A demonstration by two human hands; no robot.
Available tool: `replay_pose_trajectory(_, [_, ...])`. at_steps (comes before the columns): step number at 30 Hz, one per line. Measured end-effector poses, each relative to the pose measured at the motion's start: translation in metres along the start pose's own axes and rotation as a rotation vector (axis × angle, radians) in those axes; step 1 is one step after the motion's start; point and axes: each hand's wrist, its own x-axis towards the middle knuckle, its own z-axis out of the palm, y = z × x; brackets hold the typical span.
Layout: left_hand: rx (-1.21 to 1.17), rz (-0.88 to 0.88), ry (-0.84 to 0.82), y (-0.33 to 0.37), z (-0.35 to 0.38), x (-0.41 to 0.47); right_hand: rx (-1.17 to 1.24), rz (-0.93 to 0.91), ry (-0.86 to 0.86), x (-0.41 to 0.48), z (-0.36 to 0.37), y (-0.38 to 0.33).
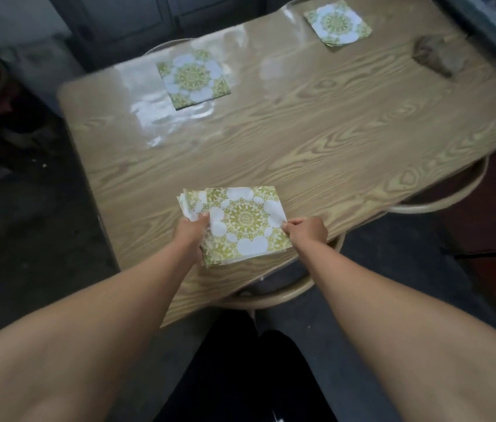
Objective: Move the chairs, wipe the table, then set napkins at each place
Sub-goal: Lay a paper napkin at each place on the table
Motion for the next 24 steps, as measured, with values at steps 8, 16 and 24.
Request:
replay_pose_trajectory(8, [0.044, 0.083, 0.385, 0.013, -0.01, 0.01, -0.181, -0.068, 0.007, 0.02, 0.002, -0.007])
replay_pose_trajectory(16, [-0.025, 0.133, 0.543, 0.022, -0.018, 0.002, -0.274, -0.141, -0.018, 0.03, -0.006, -0.005])
replay_pose_trajectory(24, [-0.091, 0.112, 0.58, 0.01, -0.022, -0.016, -0.141, -0.084, -0.221, 0.035, 0.002, -0.009])
